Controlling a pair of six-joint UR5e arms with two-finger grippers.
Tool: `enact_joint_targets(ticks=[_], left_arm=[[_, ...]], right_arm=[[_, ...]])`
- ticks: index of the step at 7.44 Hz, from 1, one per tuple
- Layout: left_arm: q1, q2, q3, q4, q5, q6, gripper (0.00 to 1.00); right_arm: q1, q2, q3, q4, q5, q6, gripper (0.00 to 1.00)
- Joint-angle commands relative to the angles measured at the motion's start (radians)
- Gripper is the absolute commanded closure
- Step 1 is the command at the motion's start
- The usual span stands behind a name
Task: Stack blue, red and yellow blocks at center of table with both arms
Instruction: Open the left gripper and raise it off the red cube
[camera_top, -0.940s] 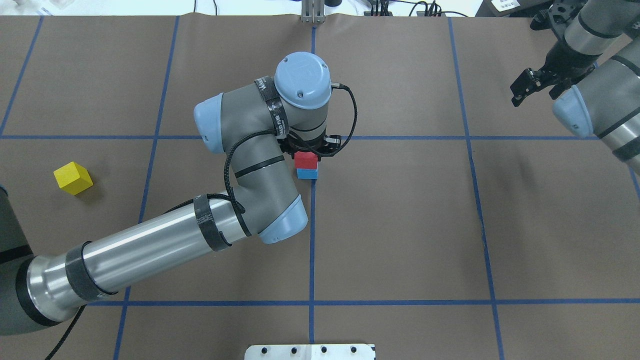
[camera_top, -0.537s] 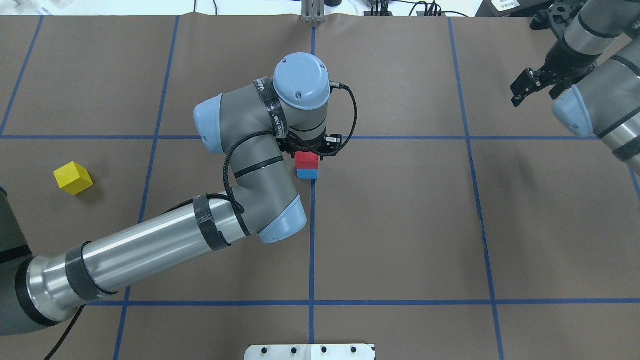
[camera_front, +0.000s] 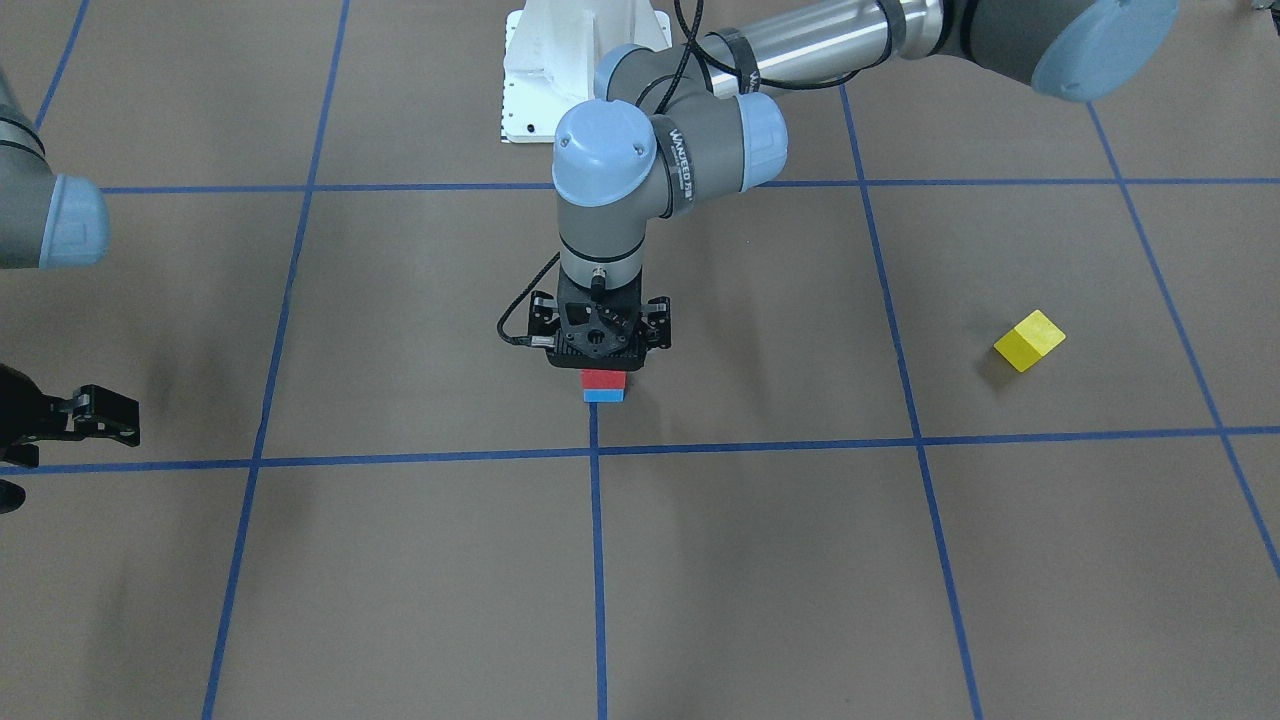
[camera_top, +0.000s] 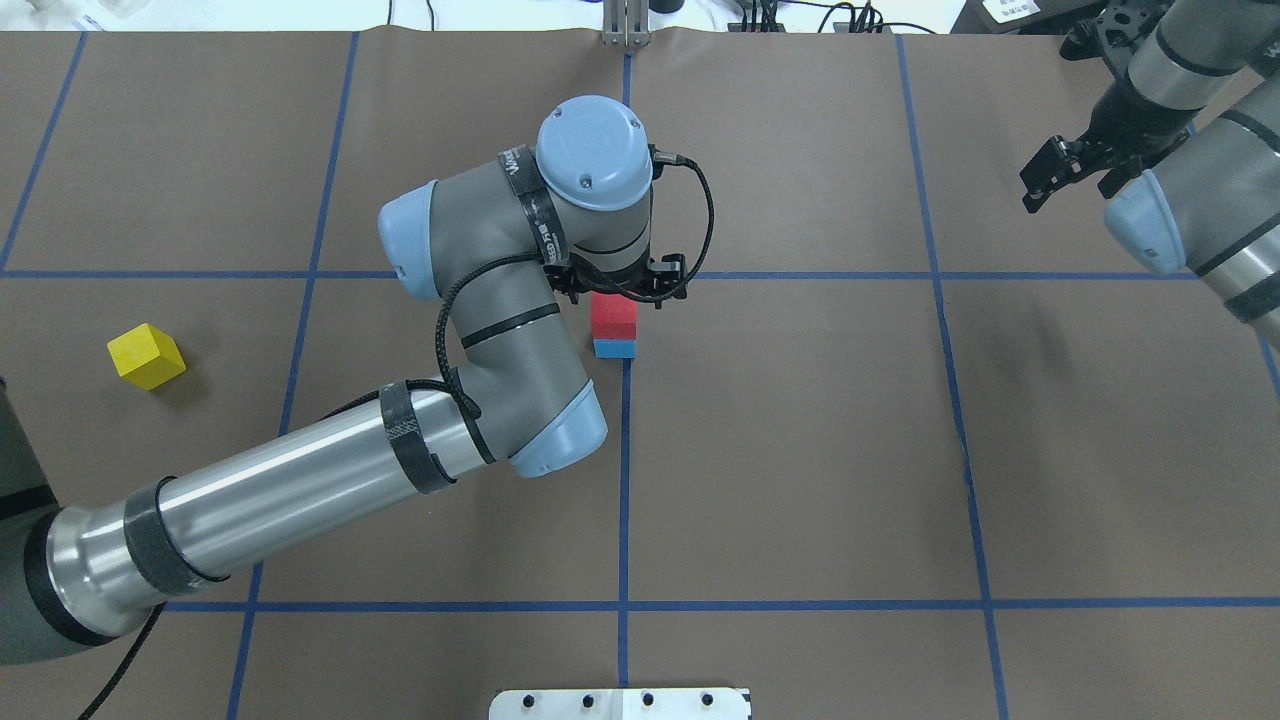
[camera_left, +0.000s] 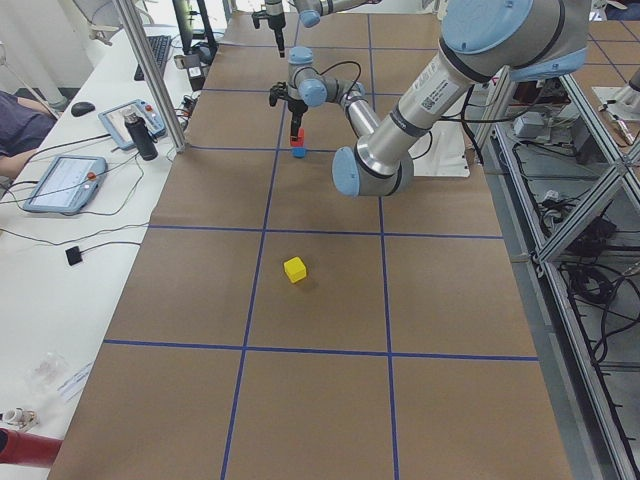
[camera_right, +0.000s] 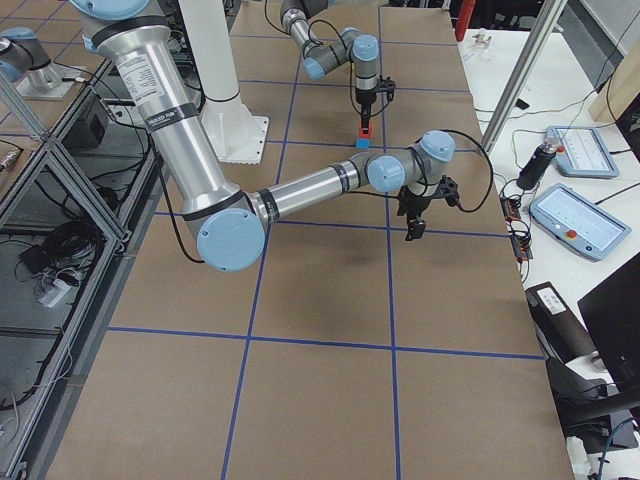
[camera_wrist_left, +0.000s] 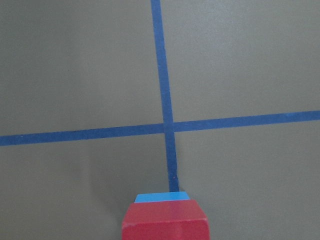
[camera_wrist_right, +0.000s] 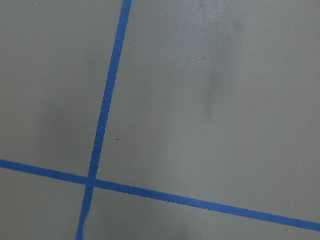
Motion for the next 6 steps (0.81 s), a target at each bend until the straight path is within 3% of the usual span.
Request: enact_joint_targets(ticks=[1,2,4,6], left_arm=[[-0.076,0.019,-0.079,0.092,-0.046,0.012,0.0],[-0.136,0.088,-0.201,0.173,-0.122,0.064,0.0],[-0.216,0.437,-0.526,0.197,-0.17,0.147,0.0],[-0.299,0.62,-0.579,0.184,-0.166,0.146,0.0]], right_arm=[[0.011,0.0,0.0,0.0,0.0,-0.005,0.01],[0.013,0.002,0.0,0.0,0.0,-0.005,0.01],[0.014,0.0,0.0,0.0,0.0,-0.006,0.01],[0.015,0.002,0.003,0.002,0.0,-0.006,0.01]])
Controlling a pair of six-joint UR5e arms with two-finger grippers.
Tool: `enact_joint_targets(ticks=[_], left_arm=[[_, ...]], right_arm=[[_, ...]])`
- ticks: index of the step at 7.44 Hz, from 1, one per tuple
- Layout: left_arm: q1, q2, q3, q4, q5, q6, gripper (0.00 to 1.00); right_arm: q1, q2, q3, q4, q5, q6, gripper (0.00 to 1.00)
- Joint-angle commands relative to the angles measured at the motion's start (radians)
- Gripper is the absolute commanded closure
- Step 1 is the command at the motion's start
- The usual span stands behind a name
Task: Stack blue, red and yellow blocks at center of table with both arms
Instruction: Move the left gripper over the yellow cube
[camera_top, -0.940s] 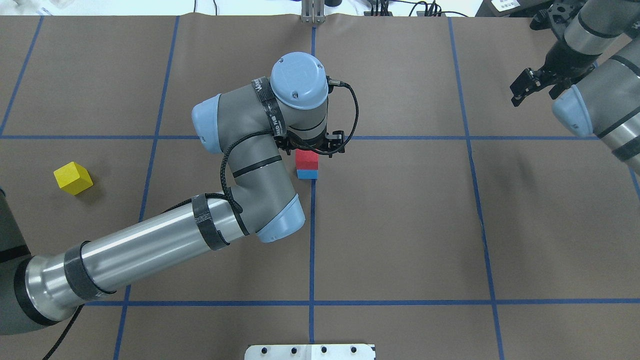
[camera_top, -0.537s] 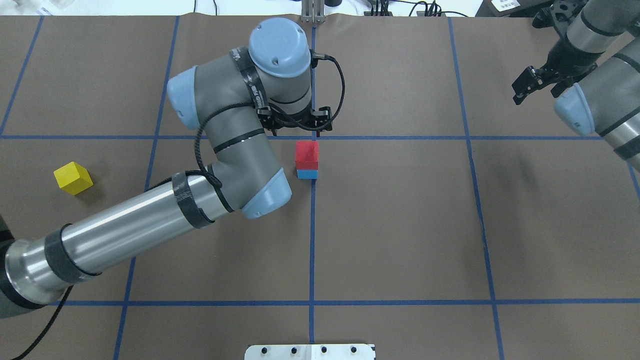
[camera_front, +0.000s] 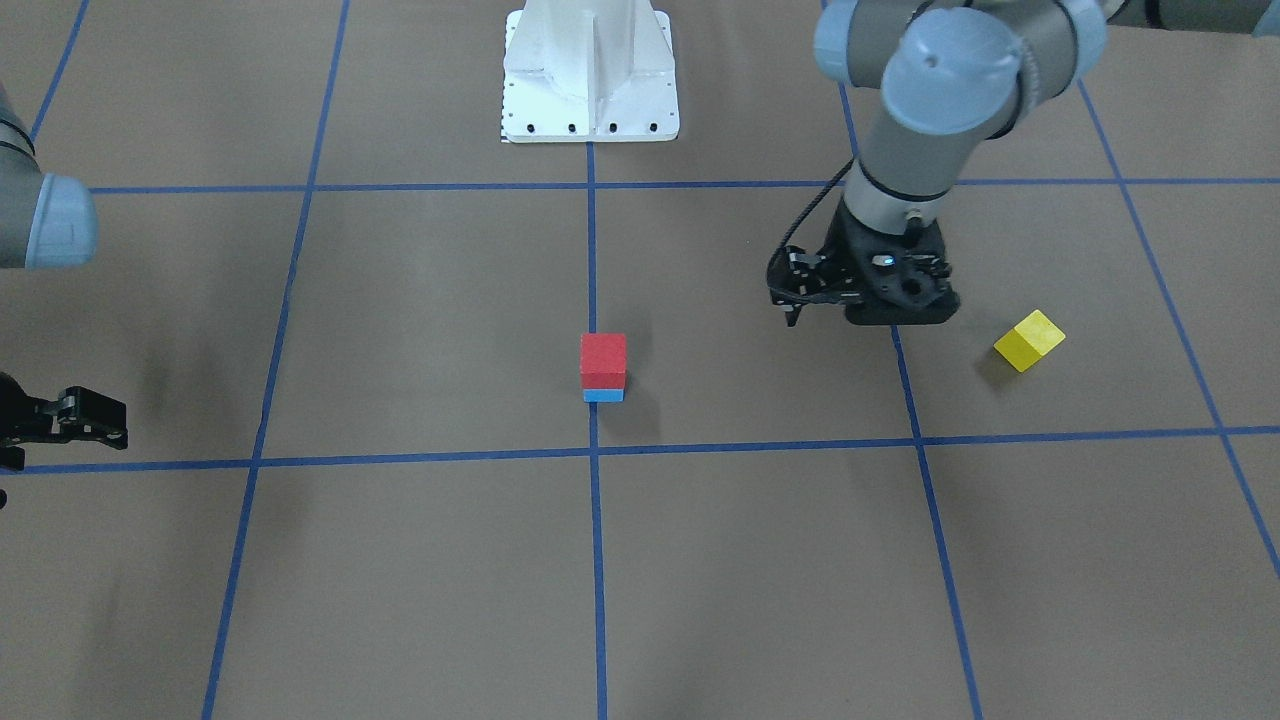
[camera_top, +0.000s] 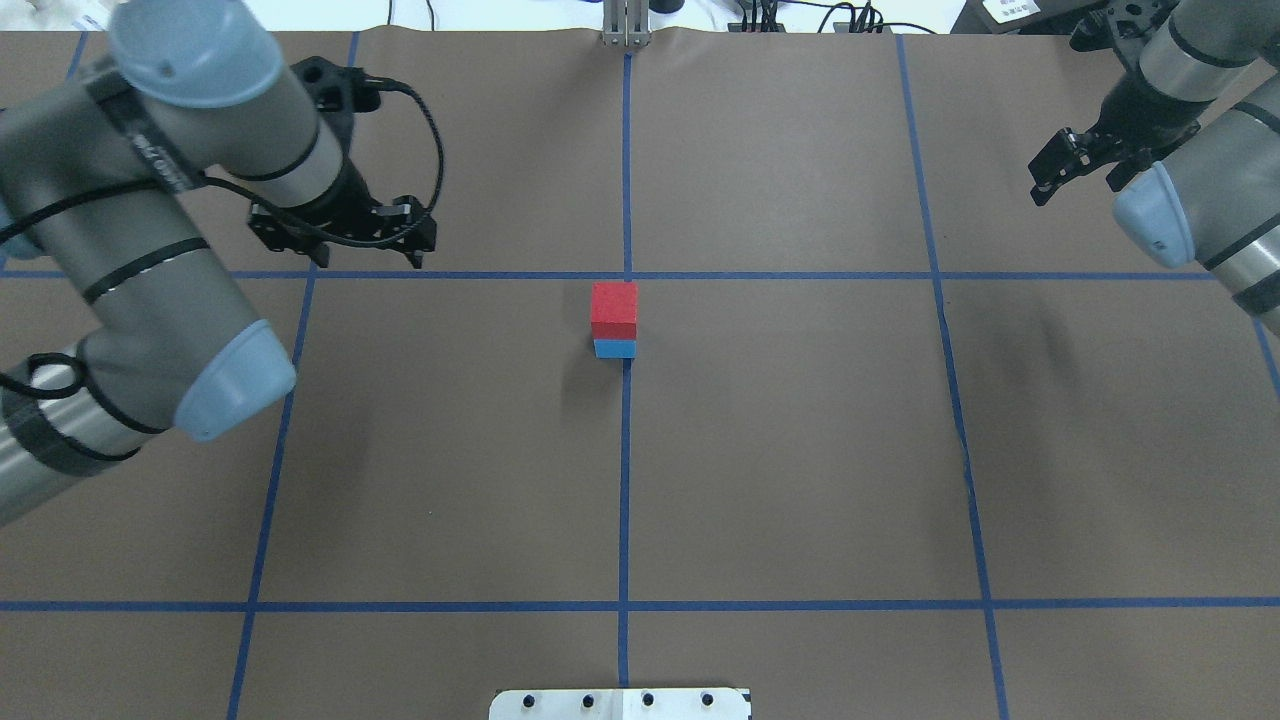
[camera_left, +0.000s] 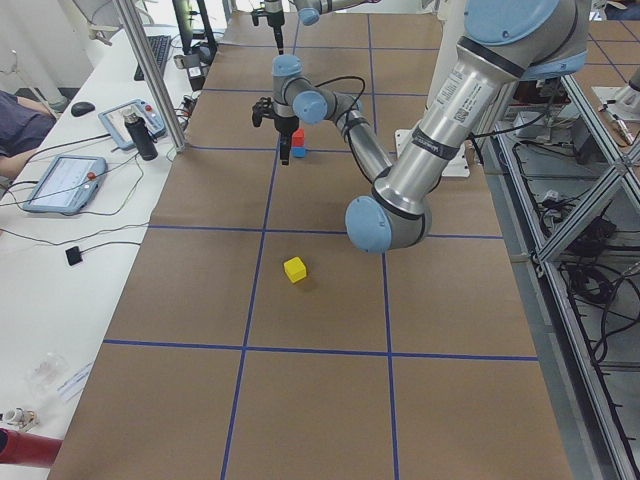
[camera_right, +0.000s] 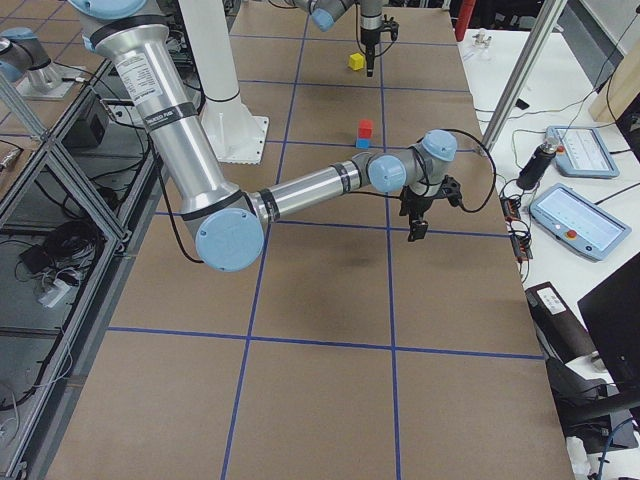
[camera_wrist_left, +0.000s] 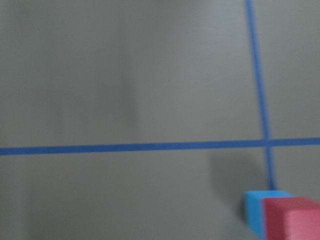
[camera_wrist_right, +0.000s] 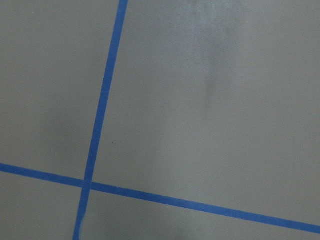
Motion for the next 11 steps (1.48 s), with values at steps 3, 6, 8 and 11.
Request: enact_joint_targets(ticks=[3,6,8,11], left_arm=[[-0.097,0.476,-0.038,-0.378,0.003,-0.01,0.0],[-0.096,0.471,0.04,-0.396,0.006,-0.072,0.0],[-0.09,0.461,0.134,-0.495,0.009,-0.106,0.0],[-0.088,0.435,0.205,-0.56,0.009,-0.119,0.0]], right_arm=[[0.001,0.0,0.01,0.001,-0.002,0.008,0.01],[0.001,-0.002,0.009,0.001,-0.002,0.002,0.01],[-0.001,0.001,0.007,0.001,-0.002,0.0,0.01],[-0.001,0.003,0.009,0.001,-0.003,-0.003,0.01]])
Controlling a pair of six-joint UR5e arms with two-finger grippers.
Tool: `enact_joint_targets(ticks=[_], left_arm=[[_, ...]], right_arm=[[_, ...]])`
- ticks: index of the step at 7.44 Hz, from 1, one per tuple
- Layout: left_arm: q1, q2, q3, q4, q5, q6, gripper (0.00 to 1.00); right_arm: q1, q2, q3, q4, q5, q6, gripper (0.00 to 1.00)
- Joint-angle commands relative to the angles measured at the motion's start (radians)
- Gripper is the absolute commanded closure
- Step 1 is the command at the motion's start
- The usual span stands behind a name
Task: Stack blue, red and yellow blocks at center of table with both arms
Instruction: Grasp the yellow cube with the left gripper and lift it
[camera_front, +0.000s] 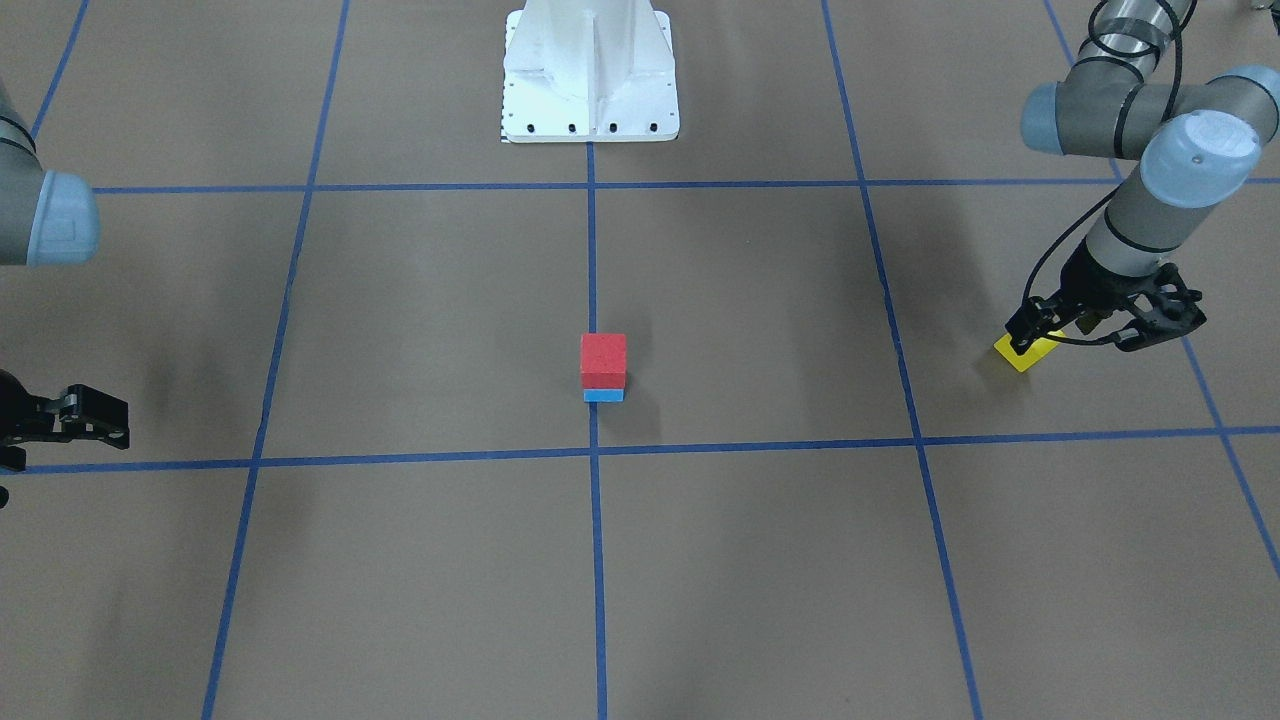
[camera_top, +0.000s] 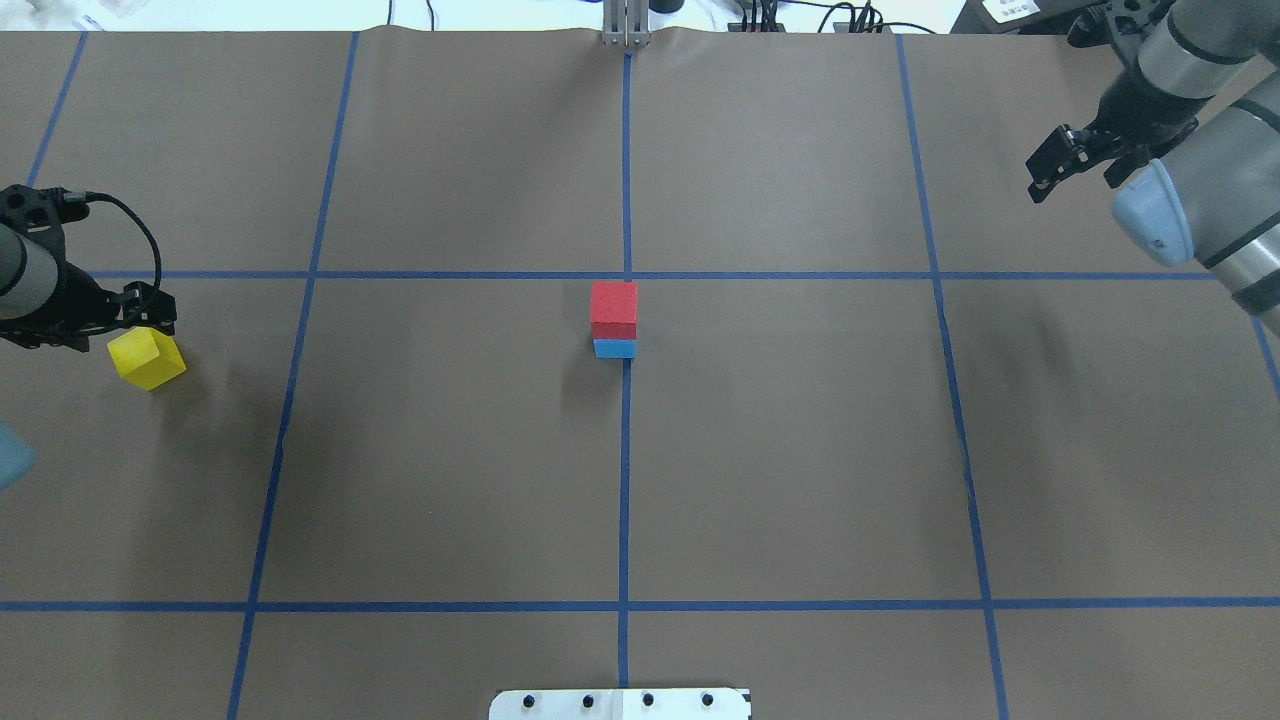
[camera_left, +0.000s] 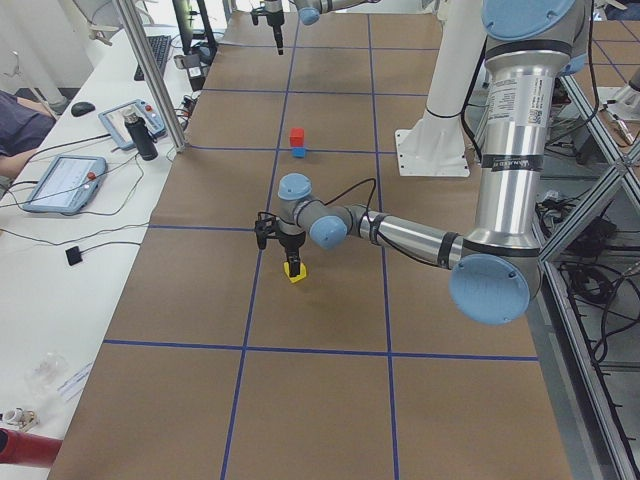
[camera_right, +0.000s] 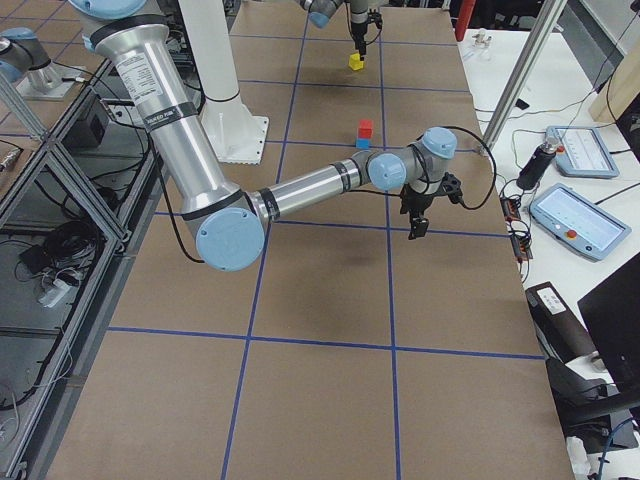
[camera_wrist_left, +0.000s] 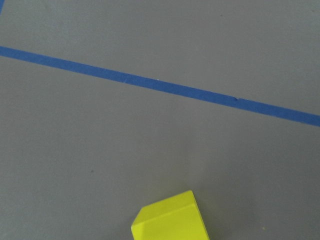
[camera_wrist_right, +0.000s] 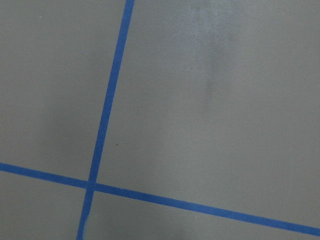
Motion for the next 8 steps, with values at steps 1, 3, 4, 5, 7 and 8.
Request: enact_joint_targets(ticks=[1,3,4,5,7,8], left_arm=[[0.002,-0.003,0.014,-0.013,0.001,-0.005,0.0],[0.013,-0.005,0.031,-0.015,0.0,-0.006,0.0],[0.025,-0.005,0.044,-0.015,0.0,-0.005,0.0],[0.037,-0.005,0.054,-0.016,0.0,-0.005,0.0],[0.04,-0.005,0.051,-0.016,0.0,-0.006,0.04],[0.041,-0.005,0.046,-0.013,0.0,-0.009,0.33]], right_arm=[[0.0,0.0,0.001,0.0,0.0,-0.001,0.01],[0.001,0.0,0.001,0.0,-0.002,-0.001,0.01],[0.001,0.0,0.001,0.0,-0.002,-0.001,0.01],[0.001,0.0,0.003,0.002,-0.002,-0.001,0.01],[0.001,0.0,0.003,0.002,-0.003,-0.001,0.01],[0.001,0.0,0.003,0.002,-0.002,-0.001,0.01]])
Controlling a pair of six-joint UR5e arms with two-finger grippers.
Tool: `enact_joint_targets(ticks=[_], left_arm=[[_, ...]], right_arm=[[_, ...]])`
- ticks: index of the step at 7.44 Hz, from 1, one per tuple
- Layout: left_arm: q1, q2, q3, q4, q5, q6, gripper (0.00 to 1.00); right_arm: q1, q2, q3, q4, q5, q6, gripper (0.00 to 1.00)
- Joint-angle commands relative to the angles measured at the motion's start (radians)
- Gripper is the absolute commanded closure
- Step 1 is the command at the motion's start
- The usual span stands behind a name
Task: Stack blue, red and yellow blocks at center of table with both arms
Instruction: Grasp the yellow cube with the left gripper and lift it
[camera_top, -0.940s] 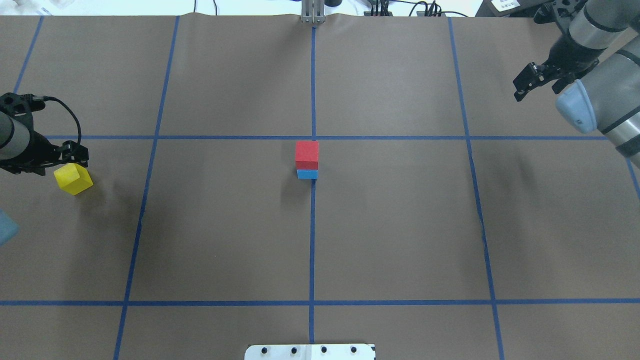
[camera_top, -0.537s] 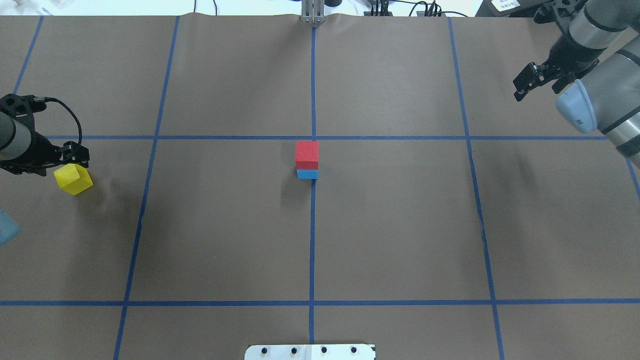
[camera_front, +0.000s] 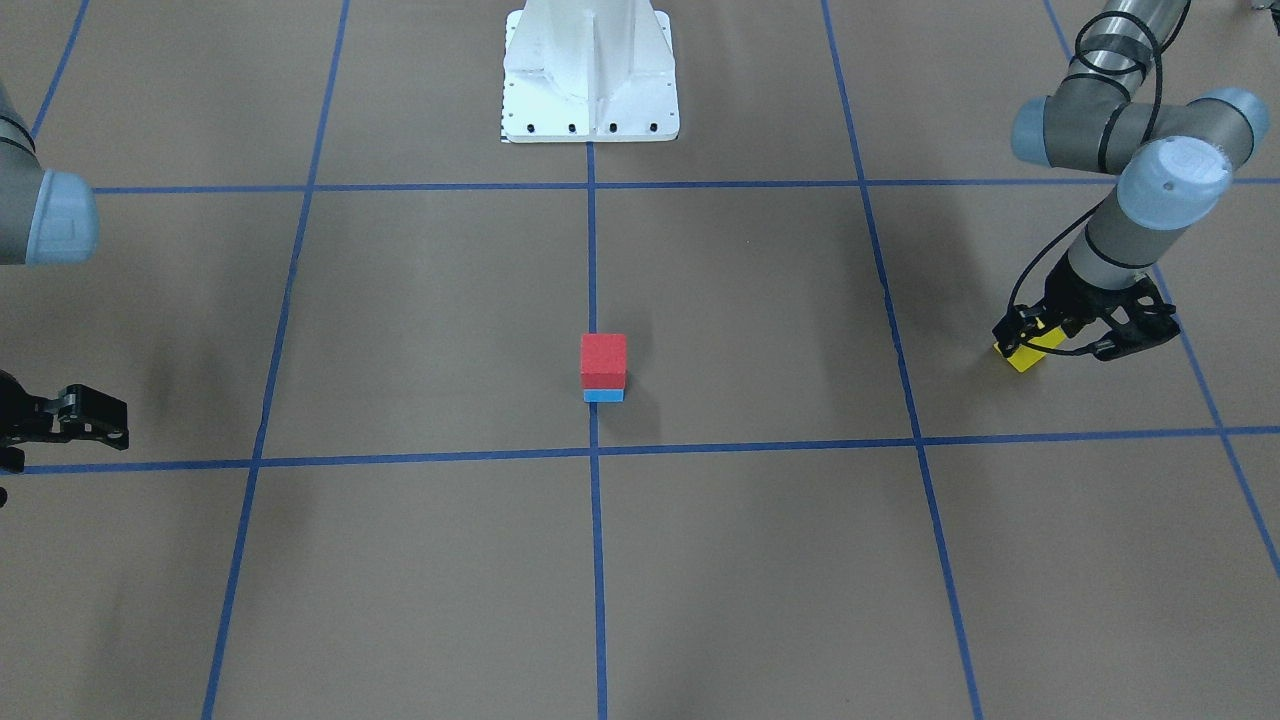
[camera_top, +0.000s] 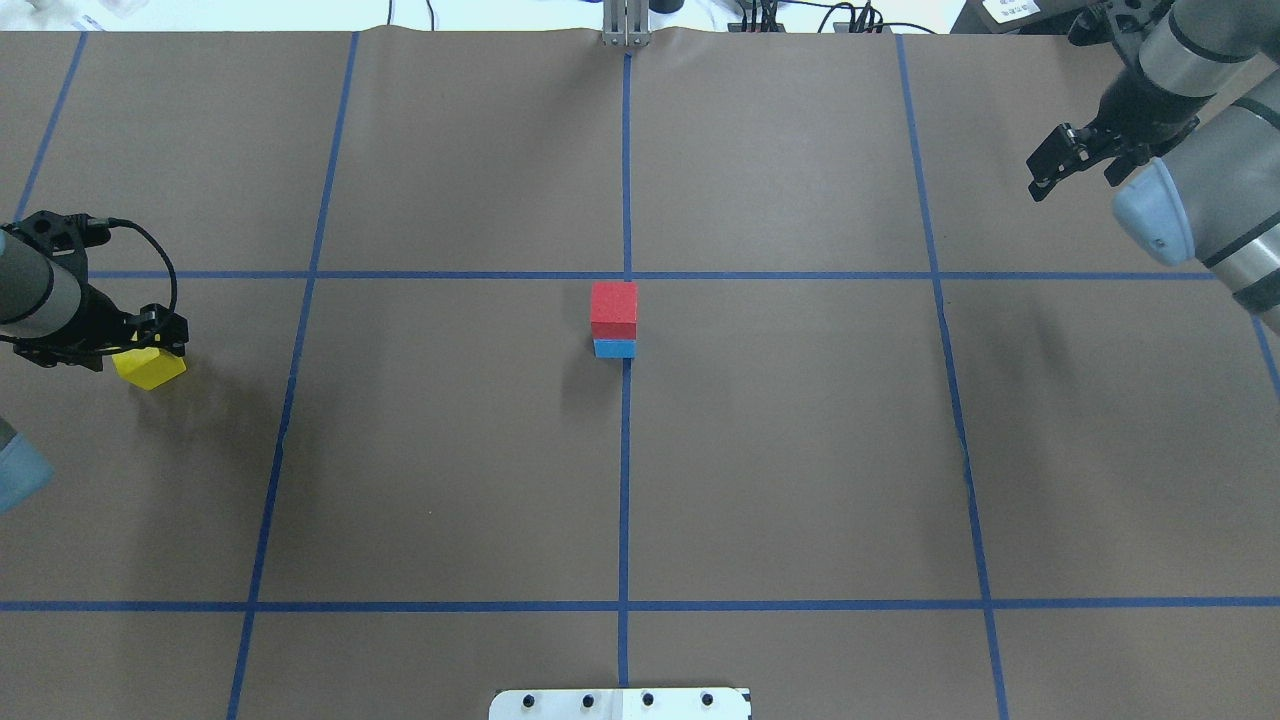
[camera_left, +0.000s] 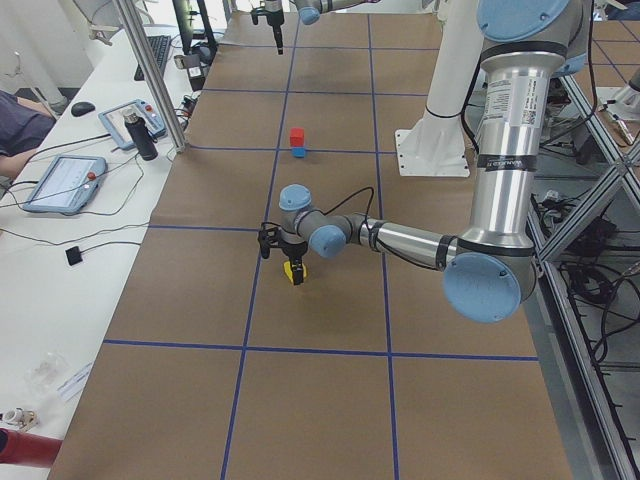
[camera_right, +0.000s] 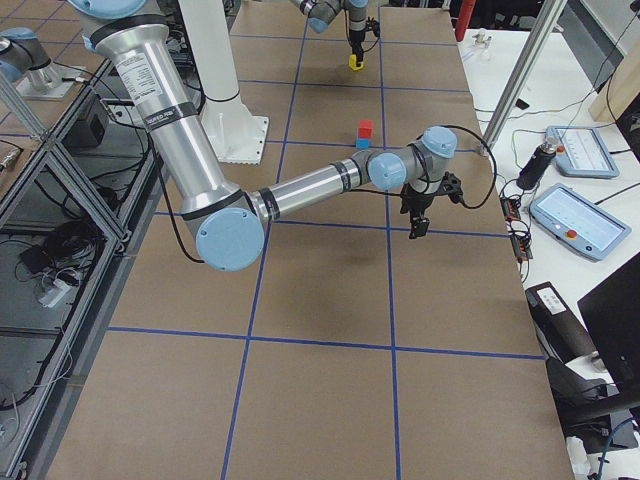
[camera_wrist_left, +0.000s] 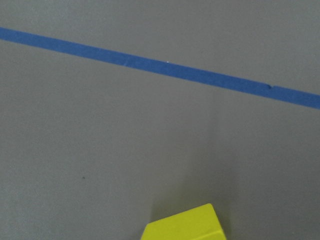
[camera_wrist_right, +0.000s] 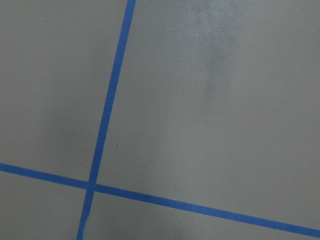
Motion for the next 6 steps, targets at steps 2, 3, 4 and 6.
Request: enact_joint_targets(ticks=[2,3,4,6], left_arm=[[0.002,0.003,-0.017,0.001,0.003,0.003,0.98],[-0.002,0.012,-0.06,0.007,0.008,0.003,1.0],[-0.008,0.006,-0.118,0.043,0.0,0.01,1.0],[-0.008,-0.108,-0.23,0.254,0.005,0.023,1.0]], right_arm=[[0.0,0.0,0.0,0.0,-0.001,0.0,0.01],[0.003,0.0,0.0,0.0,0.001,0.0,0.01],[0.003,0.0,0.0,0.0,0.001,0.0,0.01],[0.003,0.001,-0.001,-0.001,0.001,0.002,0.01]])
